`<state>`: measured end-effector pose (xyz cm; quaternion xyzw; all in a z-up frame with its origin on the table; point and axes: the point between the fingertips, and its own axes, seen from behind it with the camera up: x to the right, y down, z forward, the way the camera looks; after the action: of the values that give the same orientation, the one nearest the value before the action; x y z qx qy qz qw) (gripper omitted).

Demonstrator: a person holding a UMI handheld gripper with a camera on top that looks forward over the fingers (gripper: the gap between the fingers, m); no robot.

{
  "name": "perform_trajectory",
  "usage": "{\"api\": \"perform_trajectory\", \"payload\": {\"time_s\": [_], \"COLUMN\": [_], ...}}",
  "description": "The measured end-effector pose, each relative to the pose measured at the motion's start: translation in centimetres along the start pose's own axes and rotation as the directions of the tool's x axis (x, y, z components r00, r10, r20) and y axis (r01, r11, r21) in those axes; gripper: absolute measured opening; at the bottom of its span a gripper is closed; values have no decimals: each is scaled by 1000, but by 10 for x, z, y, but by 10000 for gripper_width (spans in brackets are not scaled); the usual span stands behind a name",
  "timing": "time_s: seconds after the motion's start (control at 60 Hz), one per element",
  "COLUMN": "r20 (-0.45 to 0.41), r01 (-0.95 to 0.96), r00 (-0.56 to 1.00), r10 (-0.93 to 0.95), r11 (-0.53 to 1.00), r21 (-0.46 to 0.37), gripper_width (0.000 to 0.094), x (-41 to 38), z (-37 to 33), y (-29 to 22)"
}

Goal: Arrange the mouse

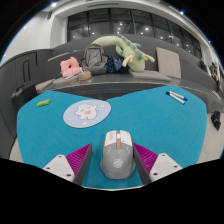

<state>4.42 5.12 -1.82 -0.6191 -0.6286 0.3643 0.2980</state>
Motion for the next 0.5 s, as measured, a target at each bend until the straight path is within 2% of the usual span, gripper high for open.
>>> {"api": "perform_trajectory", "payload": {"time_s": [0.017, 0.083, 0.133, 0.25, 0.3, 0.4, 0.5], "r20": [-3, -29, -29, -47, -43, -4, 26], "r01": [0, 5, 5, 34, 29, 33, 42], "r00": [1000, 1000, 1000, 998, 999, 999, 999], "r10": [0, -5, -5, -34, -29, -32, -47], "r11": [1000, 1000, 1000, 999, 1000, 995, 983], "r21": [1, 1, -1, 9, 2, 94, 179], "gripper_width": [794, 494, 477, 368, 360, 359, 358], "x": [1, 8, 6, 8, 8, -3, -24], "z": [0, 3, 3, 3, -5, -32, -44], "y": [-1, -1, -1, -4, -7, -49, -114]}}
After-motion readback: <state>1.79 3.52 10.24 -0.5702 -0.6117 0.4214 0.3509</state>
